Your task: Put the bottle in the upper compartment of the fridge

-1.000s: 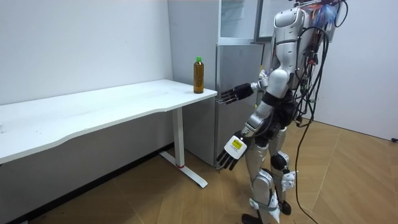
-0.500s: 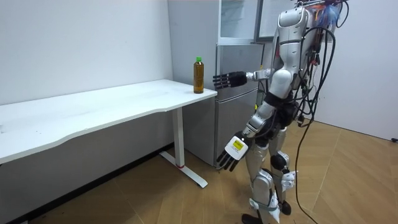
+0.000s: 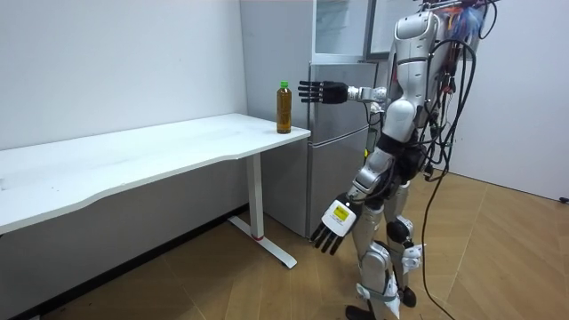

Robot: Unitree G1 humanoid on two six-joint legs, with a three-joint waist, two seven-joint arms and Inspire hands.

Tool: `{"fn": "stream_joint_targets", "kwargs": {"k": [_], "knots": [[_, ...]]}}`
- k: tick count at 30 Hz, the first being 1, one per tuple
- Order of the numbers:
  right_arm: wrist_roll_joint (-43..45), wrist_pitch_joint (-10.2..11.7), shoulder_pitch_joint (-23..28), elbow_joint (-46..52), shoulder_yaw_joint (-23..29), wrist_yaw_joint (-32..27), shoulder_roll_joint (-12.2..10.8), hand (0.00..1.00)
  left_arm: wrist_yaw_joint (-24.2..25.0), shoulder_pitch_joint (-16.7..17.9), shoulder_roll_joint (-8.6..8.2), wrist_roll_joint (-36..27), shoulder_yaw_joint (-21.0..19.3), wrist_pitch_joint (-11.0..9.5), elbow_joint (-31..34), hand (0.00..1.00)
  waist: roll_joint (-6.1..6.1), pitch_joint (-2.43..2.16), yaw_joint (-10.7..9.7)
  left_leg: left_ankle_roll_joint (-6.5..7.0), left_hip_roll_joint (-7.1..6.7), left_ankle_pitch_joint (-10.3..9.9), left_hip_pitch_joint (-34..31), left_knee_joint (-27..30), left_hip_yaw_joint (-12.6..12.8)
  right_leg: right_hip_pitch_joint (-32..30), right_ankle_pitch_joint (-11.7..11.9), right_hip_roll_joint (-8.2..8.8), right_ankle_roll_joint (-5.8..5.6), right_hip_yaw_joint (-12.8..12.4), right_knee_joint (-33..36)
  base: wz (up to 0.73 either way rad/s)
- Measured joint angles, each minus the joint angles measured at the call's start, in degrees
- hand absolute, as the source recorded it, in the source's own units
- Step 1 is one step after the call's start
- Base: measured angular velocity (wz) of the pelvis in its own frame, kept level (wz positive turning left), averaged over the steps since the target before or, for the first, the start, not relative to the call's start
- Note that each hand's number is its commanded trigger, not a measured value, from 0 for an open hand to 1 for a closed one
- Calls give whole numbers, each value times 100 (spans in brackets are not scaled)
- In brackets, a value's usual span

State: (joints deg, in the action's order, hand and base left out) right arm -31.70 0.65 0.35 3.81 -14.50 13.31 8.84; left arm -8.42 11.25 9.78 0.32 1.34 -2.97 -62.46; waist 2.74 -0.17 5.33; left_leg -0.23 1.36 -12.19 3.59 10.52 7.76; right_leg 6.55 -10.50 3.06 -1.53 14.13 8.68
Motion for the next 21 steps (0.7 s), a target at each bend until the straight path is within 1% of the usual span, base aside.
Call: {"fn": "stream_joint_targets", "kwargs": {"k": [2, 3, 4, 5, 7, 9, 14, 17, 21], "knots": [[18, -2, -40, 0, 0, 0, -4, 0, -6, 68, 22, 273, 3, 85, -52, 0, 23, 18, -1, 0, -1, 0, 0, 12, -3, 14, 0, 2, 0, -2, -2, 0], [27, -6, -51, 5, 1, 0, -5, 0, 0, 105, 19, 453, 6, 176, -65, 0, 40, 21, -3, 0, -2, 0, 1, 19, -8, 21, 0, 4, 0, -1, -2, 0], [28, -13, -52, 17, 3, -2, -5, 0, 0, 122, 19, 507, 2, 211, -65, 0, 49, 22, -3, 0, -2, 0, 1, 19, -9, 24, 0, 4, 0, -2, -2, 0], [28, -31, -52, 65, 5, -3, -2, 0, 5, 167, 23, 613, 0, 291, -70, 0, 56, 25, -7, 0, -2, 0, 2, 20, -10, 28, 0, 4, 0, -2, -2, 0], [33, -53, -59, 165, 4, 0, -3, 0, 33, 201, 16, 760, 27, 424, -80, 0, 45, 31, -5, 0, -3, 0, 0, 23, -10, 32, 0, 7, 0, -1, -2, 0], [53, -79, -182, 224, 14, 0, 13, 0, 91, 205, -3, 1084, 61, 560, -80, 0, 33, 39, -16, 0, -2, 0, -7, 23, -10, 31, 0, 6, 0, 3, -2, 0], [70, -78, -283, 524, 150, -52, 43, 0, 198, 205, -58, 1402, 72, 673, -58, 0, 8, 36, -21, 0, 1, -1, -33, 29, -24, 40, 0, 2, 0, 20, 0, 0], [73, -77, -289, 633, 206, -199, 43, 0, 197, 209, -96, 1510, 75, 683, -52, 0, -20, 35, -22, 0, 1, -1, -37, 31, -25, 40, 0, 5, 1, 25, 6, 0], [212, -77, -317, 634, 238, -379, 64, 0, 181, 211, -101, 1552, 76, 691, -50, 0, -25, 33, -21, 0, 1, 0, -63, 39, -39, 23, 0, 5, 1, 39, 6, 0]]}}
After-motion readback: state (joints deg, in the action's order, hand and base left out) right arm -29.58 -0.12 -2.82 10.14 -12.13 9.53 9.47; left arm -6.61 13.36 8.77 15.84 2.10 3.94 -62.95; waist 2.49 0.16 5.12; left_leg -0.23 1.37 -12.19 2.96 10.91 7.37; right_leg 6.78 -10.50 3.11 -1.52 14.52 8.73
